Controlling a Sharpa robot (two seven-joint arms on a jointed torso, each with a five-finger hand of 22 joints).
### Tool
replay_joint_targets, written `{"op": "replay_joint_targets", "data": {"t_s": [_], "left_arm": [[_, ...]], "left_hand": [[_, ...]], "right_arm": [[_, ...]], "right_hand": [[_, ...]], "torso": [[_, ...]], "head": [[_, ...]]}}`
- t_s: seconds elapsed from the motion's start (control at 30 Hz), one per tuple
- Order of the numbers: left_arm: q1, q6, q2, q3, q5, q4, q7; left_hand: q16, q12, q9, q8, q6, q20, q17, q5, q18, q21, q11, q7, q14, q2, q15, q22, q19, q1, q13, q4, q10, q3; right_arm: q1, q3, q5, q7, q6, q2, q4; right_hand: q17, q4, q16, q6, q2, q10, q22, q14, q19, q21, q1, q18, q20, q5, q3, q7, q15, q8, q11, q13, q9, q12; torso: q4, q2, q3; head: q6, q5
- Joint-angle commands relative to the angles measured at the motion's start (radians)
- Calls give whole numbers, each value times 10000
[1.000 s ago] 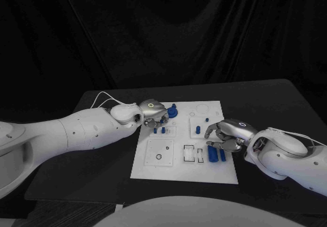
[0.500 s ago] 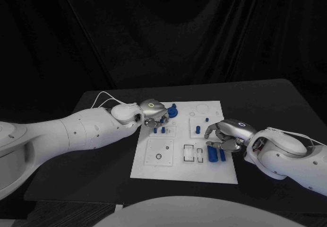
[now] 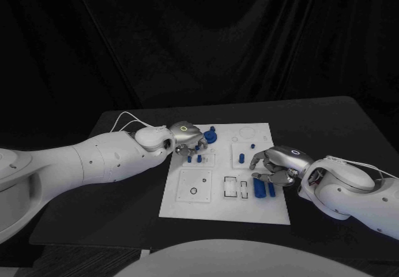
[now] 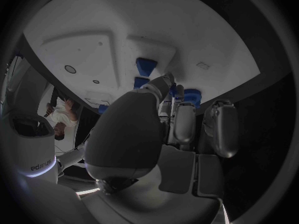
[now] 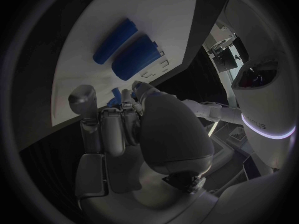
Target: Assemble the parts on the task board
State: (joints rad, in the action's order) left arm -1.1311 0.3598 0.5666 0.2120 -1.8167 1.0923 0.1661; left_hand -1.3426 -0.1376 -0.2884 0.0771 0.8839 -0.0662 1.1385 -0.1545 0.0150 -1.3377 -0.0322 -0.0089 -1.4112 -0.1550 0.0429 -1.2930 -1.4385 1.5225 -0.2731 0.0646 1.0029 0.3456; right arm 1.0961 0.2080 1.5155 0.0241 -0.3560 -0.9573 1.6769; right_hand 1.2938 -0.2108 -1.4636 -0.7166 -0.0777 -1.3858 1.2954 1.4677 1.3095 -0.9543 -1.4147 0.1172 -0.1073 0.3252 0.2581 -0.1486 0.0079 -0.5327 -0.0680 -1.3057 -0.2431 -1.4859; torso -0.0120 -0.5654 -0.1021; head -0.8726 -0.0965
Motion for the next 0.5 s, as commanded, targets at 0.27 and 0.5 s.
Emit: {"op": "replay_joint_targets", "data": {"t_s": [0.27,0.5], "left_arm": [[13,161,90,-7,-2,24,21],[12,433,247,-7,-2,50,27]], "left_hand": [[94,121,190,-156,-377,-20,-141,159,430,193,-19,-69,148,-47,-28,-2005,110,-301,-141,39,-117,371],[82,126,197,-151,-397,-24,-119,164,428,188,-17,-79,145,-50,-32,-2008,108,-295,-149,41,-143,366]], "right_arm": [[-32,-6,16,147,-12,-5,-13],[-32,-6,16,106,-101,-100,35]], "right_hand": [[1653,56,206,-37,-49,139,1098,286,-28,198,-173,70,-17,98,220,21,-50,-188,-20,-1096,93,220],[1654,67,205,-24,-57,142,1096,286,-32,207,-186,71,-17,98,225,19,-50,-182,-20,-1094,97,222]], "torso": [[4,3,8],[8,0,3]], "head": [[0,-28],[0,-38]]}}
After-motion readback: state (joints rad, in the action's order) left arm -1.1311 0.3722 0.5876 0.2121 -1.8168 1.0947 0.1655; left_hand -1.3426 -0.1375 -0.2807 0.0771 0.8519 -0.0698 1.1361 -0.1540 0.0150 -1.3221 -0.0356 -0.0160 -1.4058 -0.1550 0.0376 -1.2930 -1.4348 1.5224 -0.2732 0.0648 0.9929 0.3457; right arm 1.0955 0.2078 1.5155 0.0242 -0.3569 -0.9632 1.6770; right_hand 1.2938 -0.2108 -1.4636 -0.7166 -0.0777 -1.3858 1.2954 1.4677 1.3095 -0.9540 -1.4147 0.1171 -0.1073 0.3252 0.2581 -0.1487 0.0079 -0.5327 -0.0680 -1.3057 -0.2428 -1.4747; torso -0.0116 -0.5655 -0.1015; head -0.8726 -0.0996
